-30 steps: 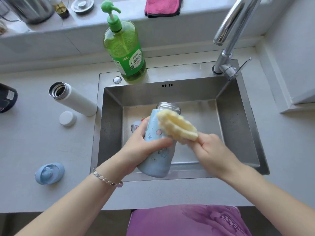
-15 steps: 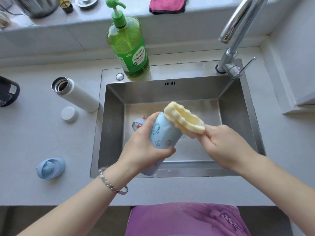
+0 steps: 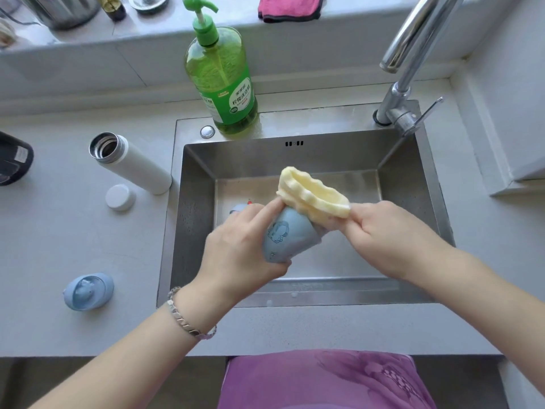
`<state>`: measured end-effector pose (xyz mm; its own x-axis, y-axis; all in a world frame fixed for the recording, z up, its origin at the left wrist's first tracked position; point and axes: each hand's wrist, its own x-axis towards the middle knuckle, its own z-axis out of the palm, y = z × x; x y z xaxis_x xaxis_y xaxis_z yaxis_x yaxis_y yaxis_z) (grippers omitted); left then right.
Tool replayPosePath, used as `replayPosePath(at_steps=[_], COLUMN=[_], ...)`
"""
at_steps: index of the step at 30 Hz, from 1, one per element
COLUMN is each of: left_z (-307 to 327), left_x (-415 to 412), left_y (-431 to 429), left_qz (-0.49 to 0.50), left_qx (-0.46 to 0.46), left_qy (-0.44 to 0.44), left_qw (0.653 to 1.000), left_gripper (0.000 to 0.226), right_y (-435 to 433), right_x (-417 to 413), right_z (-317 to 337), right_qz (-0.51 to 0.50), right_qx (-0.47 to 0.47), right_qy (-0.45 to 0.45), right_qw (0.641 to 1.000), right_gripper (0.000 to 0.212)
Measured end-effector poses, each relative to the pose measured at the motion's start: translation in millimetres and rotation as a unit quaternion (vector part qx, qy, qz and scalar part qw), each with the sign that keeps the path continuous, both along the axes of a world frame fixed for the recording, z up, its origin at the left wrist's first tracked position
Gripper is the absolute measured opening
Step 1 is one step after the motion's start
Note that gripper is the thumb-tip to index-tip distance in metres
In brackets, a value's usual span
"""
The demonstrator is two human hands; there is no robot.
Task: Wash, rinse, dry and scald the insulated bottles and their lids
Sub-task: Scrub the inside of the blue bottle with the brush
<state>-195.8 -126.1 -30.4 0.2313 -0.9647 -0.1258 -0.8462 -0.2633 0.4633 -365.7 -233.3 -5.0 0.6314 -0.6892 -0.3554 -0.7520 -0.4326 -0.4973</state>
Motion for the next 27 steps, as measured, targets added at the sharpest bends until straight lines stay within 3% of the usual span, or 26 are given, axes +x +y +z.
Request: replayPosePath(at_steps=[3, 6, 8, 11, 15, 19, 27], left_z=[-5, -14, -17, -15, -11, -12, -26], left_x=[7, 5, 7, 13, 17, 15, 10], left_y=[0, 4, 3, -2, -1, -1, -5], left_qz=[0.012, -0.063, -0.081, -0.042, 0.081, 0.089, 0.151], left_qx=[-0.026, -0.102, -0.145, -0.163, -0.109, -0.069, -0.045], left_qy=[-0.022, -0.114, -0.119, -0.071, 0.087, 0.160, 0.227], left_qw=[0.999, 0.986, 0.979, 0.983, 0.987, 0.981, 0.961], left_gripper=[0.091, 0.090, 0.084, 0.084, 0.089, 0.088, 0.087], right_y=[-1, -16, -22, -22, -10, -2, 23], right_x=[-2, 1, 0, -5, -11, -9, -11], right_z=[4, 1, -1, -4, -5, -9, -13], right_qz=[0.008, -0.005, -0.013, -0.036, -0.046, -0.071, -0.066], right_qx=[0.020, 0.082, 0.121, 0.160, 0.185, 0.176, 0.141], right_qy=[0.025, 0.040, 0.044, -0.015, -0.031, -0.055, -0.043], right_qw=[0.999, 0.996, 0.992, 0.986, 0.981, 0.980, 0.987], right_gripper=[0.033, 0.037, 0.038, 0.039, 0.030, 0.036, 0.033])
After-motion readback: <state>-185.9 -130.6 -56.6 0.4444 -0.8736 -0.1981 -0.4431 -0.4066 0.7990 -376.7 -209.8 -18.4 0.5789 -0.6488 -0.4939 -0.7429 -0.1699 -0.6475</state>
